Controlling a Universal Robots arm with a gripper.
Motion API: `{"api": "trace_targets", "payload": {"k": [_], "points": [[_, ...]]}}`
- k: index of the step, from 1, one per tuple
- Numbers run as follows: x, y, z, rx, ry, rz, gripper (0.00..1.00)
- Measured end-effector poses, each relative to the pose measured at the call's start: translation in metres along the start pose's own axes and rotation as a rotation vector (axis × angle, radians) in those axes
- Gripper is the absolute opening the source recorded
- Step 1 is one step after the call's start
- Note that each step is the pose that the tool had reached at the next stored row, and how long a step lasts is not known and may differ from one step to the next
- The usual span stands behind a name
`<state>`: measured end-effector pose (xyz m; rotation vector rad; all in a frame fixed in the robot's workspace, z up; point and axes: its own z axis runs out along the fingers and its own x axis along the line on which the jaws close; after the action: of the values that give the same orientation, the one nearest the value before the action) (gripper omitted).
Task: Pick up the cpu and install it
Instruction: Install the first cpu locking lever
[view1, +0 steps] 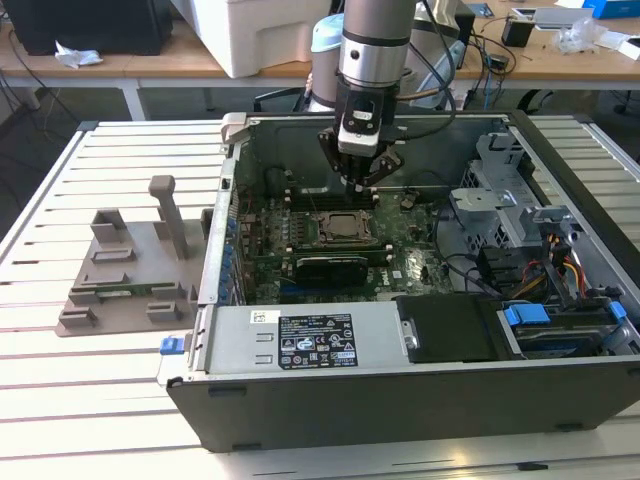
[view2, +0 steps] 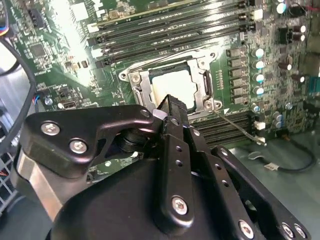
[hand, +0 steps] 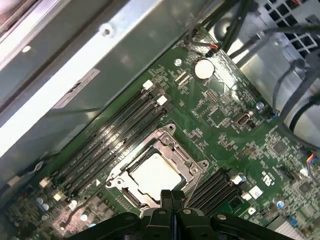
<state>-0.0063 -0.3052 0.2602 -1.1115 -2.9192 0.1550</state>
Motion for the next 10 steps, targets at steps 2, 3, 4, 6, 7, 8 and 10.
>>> {"api": "trace_targets", "payload": {"k": [2, 3, 4, 6, 7, 8, 10], "points": [[0.0, 0.0, 0.0, -0.0012, -0.0045, -0.046, 0.11], [0.0, 0.0, 0.0, -0.0014, -0.0057, -0.059, 0.11], [0.0, 0.0, 0.0, -0.0017, -0.0071, -0.073, 0.11], [0.0, 0.0, 0.0, -0.0024, -0.0102, -0.105, 0.11], [0.0, 0.0, 0.0, -0.0029, -0.0125, -0.128, 0.11], [0.0, 0.0, 0.0, -0.0033, -0.0143, -0.146, 0.11], [0.0, 0.0, 0.0, -0.0046, -0.0196, -0.201, 0.11]]}}
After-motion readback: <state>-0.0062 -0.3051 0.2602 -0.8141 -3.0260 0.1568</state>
